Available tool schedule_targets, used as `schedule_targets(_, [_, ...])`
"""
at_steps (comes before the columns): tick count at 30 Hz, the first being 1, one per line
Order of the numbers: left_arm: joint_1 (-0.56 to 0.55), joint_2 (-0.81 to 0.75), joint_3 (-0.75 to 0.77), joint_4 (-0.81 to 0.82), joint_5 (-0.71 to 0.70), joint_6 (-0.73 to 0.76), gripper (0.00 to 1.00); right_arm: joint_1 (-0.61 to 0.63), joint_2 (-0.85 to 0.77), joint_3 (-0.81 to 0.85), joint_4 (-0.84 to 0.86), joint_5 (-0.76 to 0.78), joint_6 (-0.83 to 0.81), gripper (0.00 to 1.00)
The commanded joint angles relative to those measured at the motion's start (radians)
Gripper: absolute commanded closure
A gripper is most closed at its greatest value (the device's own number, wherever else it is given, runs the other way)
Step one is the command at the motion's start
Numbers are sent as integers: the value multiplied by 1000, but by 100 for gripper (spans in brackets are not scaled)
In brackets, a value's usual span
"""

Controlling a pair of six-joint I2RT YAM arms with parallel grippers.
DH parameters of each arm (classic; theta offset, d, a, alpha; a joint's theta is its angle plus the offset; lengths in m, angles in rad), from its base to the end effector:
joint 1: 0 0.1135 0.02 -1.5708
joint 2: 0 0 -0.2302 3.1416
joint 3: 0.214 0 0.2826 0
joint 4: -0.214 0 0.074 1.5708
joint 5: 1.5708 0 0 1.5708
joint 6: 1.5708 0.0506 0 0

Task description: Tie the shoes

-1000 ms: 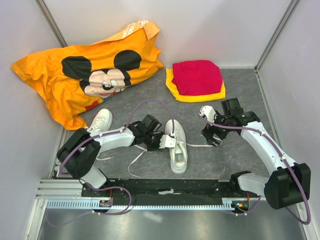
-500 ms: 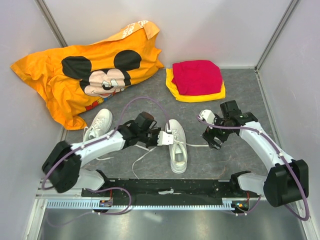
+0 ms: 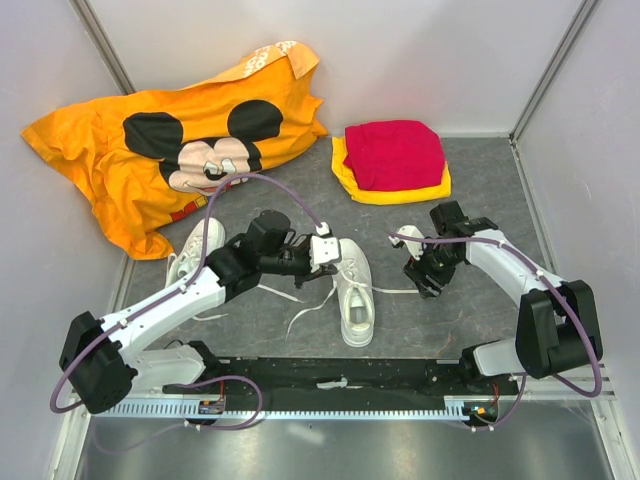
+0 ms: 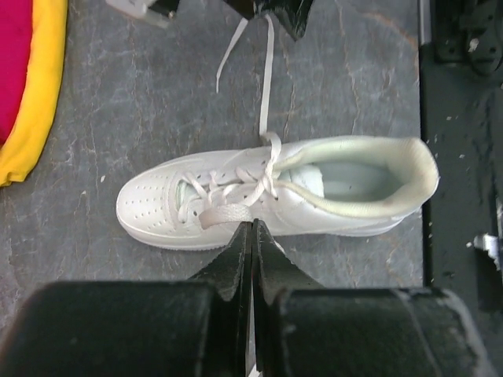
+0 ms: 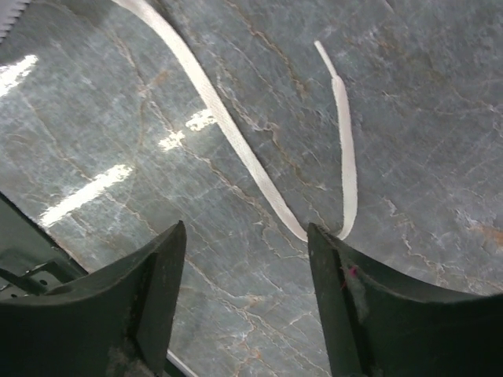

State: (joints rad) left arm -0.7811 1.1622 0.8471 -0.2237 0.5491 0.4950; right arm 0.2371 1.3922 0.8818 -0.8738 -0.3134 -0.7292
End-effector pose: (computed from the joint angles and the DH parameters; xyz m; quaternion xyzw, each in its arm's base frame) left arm 0.2017 -0.2372 0.2361 0.6061 0.5928 -0.3011 0.4365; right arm 0.2608 0.0791 0.1375 -0.4698 0.8641 0.1283 0.1271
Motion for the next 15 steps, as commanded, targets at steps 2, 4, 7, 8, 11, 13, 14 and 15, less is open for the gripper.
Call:
schedule_targets(2, [-4,-7,61,78,51,-139,98,-2,5,-17,51,53,-15,31])
schedule_targets(4, [-4,-10,78,93,61,-154,98,-2,5,-23,67,54,-13,33])
schedule_targets(7, [-4,-12,92,95,78,-151,98,-2,8,-27,79,54,-6,34])
schedule_targets(8, [-4,-10,90,96,81,-150,99,-2,8,-27,79,54,-4,34])
schedule_targets(11, [-4,-24,76,98,94,-130,98,-4,1,-21,75,51,2,35])
schedule_targets(13, [-4,-33,72,96,98,-127,99,-4,-10,-23,72,34,-13,36])
schedule_targets(14, [-4,-38,67,95,95,-125,99,-4,-12,-30,73,28,-18,37])
schedule_targets(15, [-4,-38,66,95,95,-124,98,1,-15,-36,78,25,-25,38])
